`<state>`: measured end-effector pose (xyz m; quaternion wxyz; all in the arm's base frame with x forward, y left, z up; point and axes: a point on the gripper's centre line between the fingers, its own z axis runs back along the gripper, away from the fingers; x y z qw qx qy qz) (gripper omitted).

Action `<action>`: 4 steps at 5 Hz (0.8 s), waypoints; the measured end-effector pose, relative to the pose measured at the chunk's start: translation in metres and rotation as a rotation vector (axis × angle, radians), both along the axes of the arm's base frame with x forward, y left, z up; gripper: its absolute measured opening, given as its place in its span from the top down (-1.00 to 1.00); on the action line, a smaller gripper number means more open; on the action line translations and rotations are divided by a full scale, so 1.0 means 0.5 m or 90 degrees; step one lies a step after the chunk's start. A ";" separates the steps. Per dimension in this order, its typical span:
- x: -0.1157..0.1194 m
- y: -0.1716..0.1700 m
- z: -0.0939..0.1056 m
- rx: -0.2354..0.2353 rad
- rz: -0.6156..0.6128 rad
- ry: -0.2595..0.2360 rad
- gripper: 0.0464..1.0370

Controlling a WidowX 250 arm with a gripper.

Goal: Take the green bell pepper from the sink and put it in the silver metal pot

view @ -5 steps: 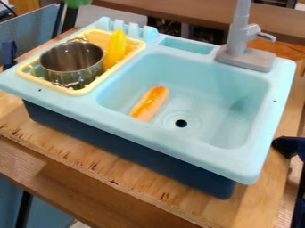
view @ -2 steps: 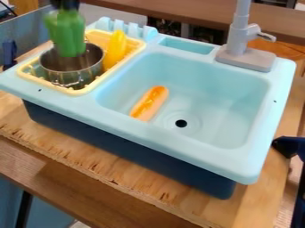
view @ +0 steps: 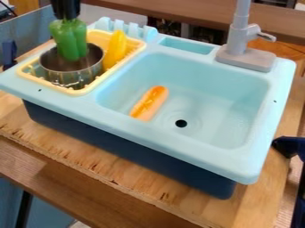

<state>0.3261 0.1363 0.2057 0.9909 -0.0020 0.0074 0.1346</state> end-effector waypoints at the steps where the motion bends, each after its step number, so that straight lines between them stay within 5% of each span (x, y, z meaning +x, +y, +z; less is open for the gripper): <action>1: 0.011 0.017 -0.022 -0.007 0.020 0.019 0.92; 4: -0.014 -0.018 -0.096 -0.057 0.022 0.083 0.87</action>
